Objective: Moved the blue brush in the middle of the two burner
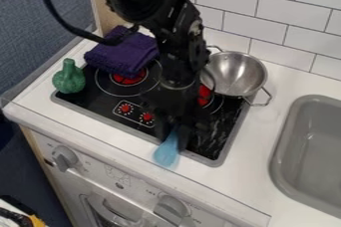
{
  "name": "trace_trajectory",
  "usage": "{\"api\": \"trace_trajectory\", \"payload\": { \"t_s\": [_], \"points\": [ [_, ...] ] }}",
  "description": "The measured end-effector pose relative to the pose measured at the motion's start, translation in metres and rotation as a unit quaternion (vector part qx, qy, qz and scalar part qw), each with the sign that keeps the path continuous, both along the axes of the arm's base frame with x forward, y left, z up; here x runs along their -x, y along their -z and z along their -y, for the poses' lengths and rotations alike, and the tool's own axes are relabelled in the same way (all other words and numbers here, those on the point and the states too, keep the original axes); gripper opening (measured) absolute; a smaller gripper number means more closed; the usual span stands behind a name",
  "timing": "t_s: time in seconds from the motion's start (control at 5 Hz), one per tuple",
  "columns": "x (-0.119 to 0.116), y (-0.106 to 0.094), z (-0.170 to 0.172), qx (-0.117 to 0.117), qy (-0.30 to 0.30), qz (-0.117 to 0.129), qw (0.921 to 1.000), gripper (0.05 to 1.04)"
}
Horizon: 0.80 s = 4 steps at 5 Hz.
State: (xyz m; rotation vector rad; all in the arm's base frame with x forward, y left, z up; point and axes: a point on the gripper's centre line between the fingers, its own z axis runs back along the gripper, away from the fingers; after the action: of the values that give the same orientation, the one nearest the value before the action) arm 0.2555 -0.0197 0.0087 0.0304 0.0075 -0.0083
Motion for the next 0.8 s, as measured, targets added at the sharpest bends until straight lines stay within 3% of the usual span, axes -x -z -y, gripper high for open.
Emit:
{"api": "trace_trajectory", "payload": {
  "t_s": [0.2, 0.4, 0.6, 0.8],
  "points": [
    [-0.012, -0.037, -0.011, -0.002, -0.011, 0.016, 0.9998, 0.349],
    [-0.044, -0.071, -0.032, 0.011, -0.046, 0.05, 0.9977, 0.349],
    [-0.079, -0.06, -0.044, 0.018, -0.046, 0.046, 0.9977, 0.349],
    [-0.098, -0.047, -0.058, 0.022, -0.047, 0.047, 0.9975, 0.349]
  ]
}}
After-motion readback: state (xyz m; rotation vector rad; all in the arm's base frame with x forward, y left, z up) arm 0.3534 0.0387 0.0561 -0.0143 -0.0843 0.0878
